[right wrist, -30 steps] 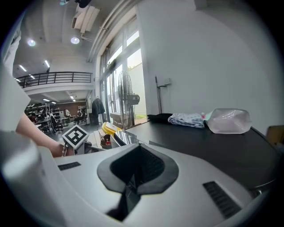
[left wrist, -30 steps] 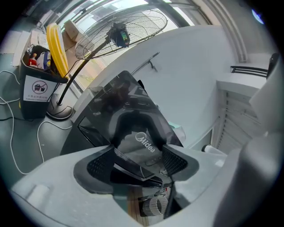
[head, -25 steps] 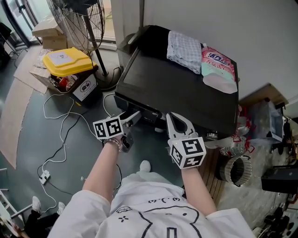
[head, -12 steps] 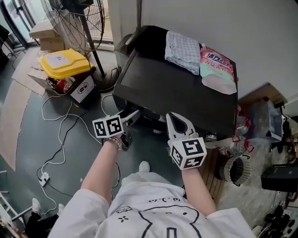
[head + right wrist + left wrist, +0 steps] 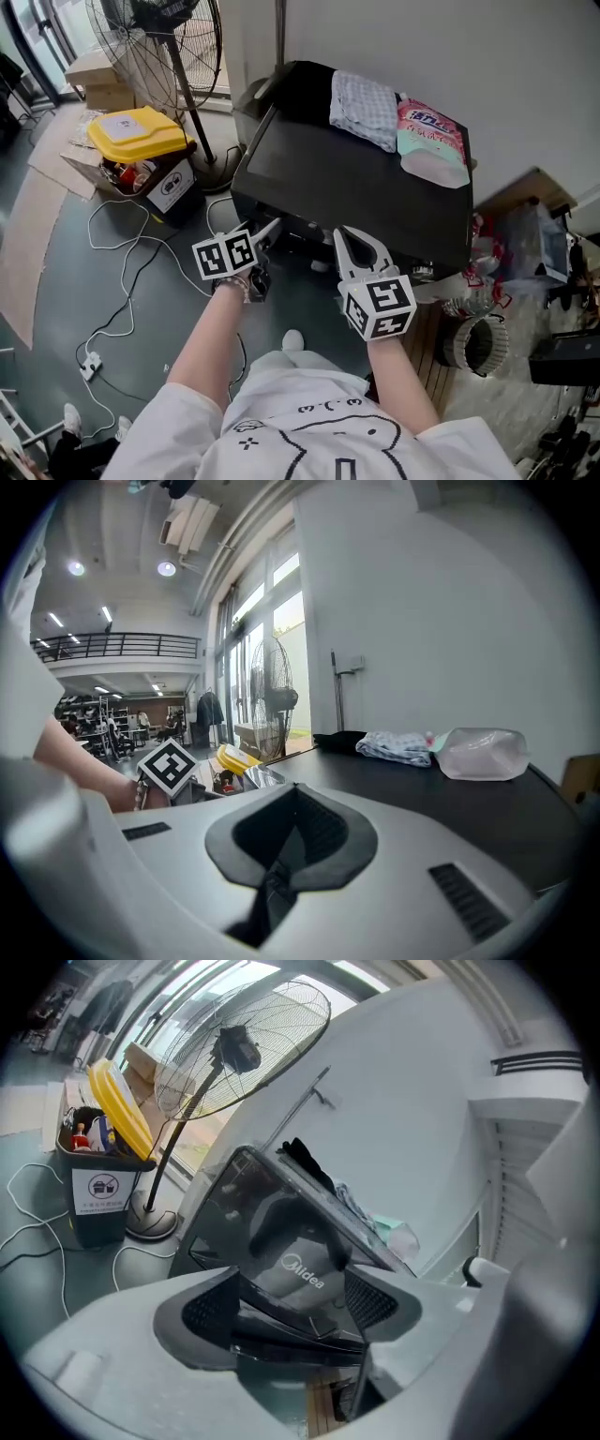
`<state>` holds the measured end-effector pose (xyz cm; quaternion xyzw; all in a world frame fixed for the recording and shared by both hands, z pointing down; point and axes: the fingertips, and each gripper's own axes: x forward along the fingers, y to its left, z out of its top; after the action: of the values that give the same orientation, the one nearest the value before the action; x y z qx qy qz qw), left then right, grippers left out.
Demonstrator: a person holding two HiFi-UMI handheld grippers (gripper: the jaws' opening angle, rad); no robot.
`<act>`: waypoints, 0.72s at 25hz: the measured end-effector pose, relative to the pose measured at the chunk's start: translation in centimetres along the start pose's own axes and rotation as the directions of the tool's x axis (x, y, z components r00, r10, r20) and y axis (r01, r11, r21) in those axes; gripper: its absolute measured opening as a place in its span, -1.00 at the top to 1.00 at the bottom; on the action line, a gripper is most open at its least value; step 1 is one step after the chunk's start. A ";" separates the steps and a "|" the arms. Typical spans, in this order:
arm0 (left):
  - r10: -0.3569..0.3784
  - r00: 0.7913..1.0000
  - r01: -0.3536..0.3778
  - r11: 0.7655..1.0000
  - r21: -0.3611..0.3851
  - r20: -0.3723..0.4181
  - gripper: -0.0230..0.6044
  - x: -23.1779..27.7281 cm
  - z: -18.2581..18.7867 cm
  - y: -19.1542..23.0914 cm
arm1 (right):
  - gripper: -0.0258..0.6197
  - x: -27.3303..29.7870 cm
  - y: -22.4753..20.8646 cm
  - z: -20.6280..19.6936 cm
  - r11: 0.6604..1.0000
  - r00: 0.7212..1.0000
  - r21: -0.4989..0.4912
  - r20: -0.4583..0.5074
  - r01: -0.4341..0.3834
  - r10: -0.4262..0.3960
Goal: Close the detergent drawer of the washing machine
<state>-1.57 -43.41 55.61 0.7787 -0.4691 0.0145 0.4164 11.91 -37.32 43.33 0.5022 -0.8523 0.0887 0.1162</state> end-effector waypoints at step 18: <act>-0.023 0.994 -0.025 0.909 0.415 0.109 -0.16 -9.9 3.2 -5.1 | 0.92 -7.4 3.3 3.6 0.992 0.988 -0.006 0.096 0.123 -0.122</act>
<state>-4.51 -37.31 46.13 0.8488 -0.4780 0.0709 0.2145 12.05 -30.51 37.69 0.5565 -0.8250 0.0522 0.0834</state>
